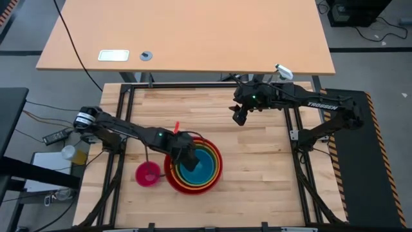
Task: Nest bowls inside each other
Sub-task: Stack the blue bowl on top of the green bowl, then stack the pink bowl on top of the blue bowl
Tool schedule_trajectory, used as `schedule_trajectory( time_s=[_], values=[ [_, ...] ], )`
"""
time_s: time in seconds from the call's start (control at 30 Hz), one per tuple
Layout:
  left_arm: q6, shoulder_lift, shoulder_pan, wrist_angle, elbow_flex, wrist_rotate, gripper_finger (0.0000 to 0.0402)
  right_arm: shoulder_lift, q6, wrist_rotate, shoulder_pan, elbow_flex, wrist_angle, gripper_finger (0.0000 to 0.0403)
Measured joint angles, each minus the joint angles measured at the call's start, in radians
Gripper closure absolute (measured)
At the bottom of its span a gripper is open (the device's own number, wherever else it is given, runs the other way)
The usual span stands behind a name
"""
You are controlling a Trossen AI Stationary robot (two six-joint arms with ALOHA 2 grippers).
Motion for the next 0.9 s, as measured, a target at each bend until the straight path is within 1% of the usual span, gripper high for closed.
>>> schedule_trajectory(
  time_s=[0.13, 0.33, 0.47, 0.63, 0.7, 0.77, 0.9],
  values=[
    [0.051, -0.097, 0.001, -0.045, 0.0, -0.014, 0.0192, 0.0, 0.003, 0.0, 0.0, 0.0, 0.026, 0.0195],
    [0.163, -0.226, 0.001, -0.171, 0.0, -0.037, 0.0198, 0.0, 0.028, -0.001, 0.0, -0.005, 0.058, 0.0195],
    [0.198, -0.279, -0.006, -0.292, 0.0, -0.06, 0.0204, 0.0, 0.063, -0.007, 0.0, -0.032, 0.074, 0.0195],
    [0.294, -0.333, -0.055, -0.399, -0.002, -0.06, 0.0215, 0.001, 0.127, -0.042, 0.011, -0.093, 0.169, 0.0195],
    [0.317, -0.357, -0.08, -0.418, -0.029, -0.053, 0.0219, 0.001, 0.155, -0.052, 0.015, -0.124, 0.235, 0.0195],
    [0.33, -0.392, -0.103, -0.411, -0.072, -0.03, 0.0223, 0.002, 0.182, -0.055, 0.022, -0.142, 0.264, 0.0195],
    [0.312, -0.473, -0.137, -0.398, -0.194, 0.06, 0.0229, 0.001, 0.223, -0.051, 0.033, -0.16, 0.32, 0.0195]
  ],
)
